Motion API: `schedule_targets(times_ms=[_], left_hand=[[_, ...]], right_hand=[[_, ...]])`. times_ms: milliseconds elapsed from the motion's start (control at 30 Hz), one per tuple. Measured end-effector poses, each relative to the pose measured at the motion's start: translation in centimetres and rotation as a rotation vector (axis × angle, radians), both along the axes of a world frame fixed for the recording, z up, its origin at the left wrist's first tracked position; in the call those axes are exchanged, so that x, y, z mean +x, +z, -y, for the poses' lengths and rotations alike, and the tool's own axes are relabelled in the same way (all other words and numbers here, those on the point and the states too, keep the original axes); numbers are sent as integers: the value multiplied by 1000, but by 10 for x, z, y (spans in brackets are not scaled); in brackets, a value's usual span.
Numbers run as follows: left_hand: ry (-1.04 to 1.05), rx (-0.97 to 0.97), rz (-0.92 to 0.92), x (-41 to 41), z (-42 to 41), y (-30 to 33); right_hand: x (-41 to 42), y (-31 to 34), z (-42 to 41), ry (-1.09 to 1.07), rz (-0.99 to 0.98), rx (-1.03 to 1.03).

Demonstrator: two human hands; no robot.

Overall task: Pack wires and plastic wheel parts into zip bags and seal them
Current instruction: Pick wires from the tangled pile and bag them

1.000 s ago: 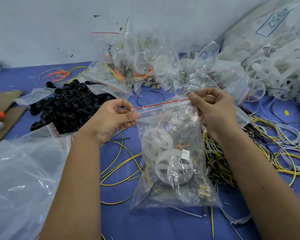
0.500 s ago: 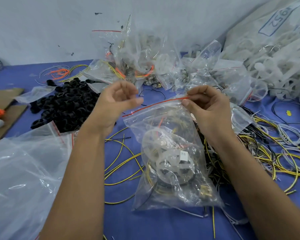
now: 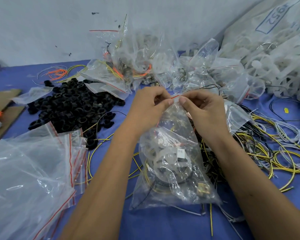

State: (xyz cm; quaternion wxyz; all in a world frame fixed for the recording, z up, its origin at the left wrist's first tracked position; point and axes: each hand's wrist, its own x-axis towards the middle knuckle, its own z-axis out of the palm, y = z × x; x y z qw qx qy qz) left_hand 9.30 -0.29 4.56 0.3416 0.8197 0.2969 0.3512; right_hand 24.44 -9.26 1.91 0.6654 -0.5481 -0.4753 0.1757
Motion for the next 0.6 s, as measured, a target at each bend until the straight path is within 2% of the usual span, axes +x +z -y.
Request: schedule_targets(times_ms=[300,600], left_hand=[[-46,9,1,-1,4,2],[-44,31,-25,-1,4,6]], right_hand=[[-3,3,3,36,74,12],[-3,5,8,35,16,-24]])
